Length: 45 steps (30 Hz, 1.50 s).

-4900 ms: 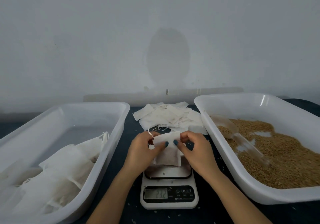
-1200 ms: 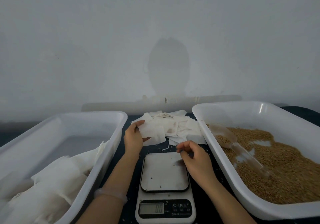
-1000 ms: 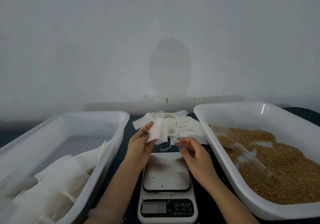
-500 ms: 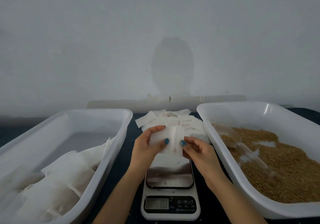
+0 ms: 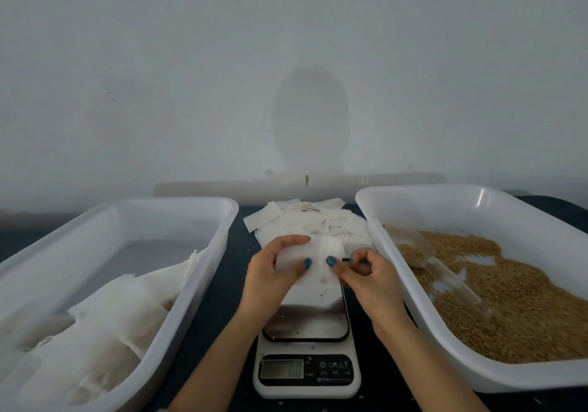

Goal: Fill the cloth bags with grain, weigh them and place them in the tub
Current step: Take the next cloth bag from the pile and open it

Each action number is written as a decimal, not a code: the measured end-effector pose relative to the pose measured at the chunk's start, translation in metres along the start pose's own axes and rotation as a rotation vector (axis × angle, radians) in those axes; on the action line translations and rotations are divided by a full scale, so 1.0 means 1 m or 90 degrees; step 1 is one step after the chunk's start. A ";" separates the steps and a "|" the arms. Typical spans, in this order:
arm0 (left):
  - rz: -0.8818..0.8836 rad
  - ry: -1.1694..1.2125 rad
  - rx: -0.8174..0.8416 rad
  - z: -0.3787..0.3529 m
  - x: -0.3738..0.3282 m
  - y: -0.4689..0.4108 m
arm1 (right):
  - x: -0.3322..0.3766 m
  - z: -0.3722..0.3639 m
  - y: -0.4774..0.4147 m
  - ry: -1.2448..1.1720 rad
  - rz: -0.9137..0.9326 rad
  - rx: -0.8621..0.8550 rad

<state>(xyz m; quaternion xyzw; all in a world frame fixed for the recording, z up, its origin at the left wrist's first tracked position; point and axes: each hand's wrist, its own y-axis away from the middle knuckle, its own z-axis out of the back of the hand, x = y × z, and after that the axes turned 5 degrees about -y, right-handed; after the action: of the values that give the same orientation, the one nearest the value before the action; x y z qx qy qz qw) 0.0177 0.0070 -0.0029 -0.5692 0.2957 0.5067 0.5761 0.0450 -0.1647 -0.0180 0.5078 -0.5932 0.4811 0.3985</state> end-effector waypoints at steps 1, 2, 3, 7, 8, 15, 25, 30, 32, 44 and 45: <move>-0.012 -0.002 0.015 0.000 -0.001 0.001 | 0.000 0.000 0.000 0.005 0.010 0.002; -0.025 -0.010 0.034 0.000 -0.001 0.002 | -0.001 0.000 0.001 0.014 0.026 0.005; -0.035 -0.019 0.056 0.001 -0.002 0.003 | -0.001 0.000 0.001 0.028 0.047 0.010; -0.021 -0.065 0.101 0.000 -0.003 0.004 | -0.001 0.000 0.003 0.107 0.119 0.055; -0.017 -0.074 0.102 0.001 -0.003 0.004 | -0.001 -0.001 0.004 0.123 0.131 0.064; 0.008 -0.027 0.068 0.001 -0.005 0.004 | -0.001 -0.003 0.009 0.186 0.184 0.054; 0.010 0.001 0.009 0.003 0.000 0.001 | 0.002 -0.003 0.010 0.220 0.182 0.078; 0.005 0.006 -0.006 0.003 -0.004 0.002 | 0.003 -0.003 0.010 0.222 0.176 0.079; 0.004 -0.009 -0.010 0.002 -0.004 0.002 | 0.003 -0.003 0.010 0.222 0.174 0.078; -0.038 -0.049 -0.013 0.002 -0.006 0.002 | 0.002 -0.003 0.010 0.225 0.153 0.109; -0.042 -0.050 -0.013 0.002 -0.006 0.003 | 0.002 -0.002 0.009 0.224 0.148 0.109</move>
<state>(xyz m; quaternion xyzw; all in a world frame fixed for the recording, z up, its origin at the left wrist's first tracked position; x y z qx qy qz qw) 0.0129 0.0072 0.0018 -0.5641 0.2487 0.5122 0.5980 0.0356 -0.1626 -0.0173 0.3759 -0.5262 0.6535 0.3933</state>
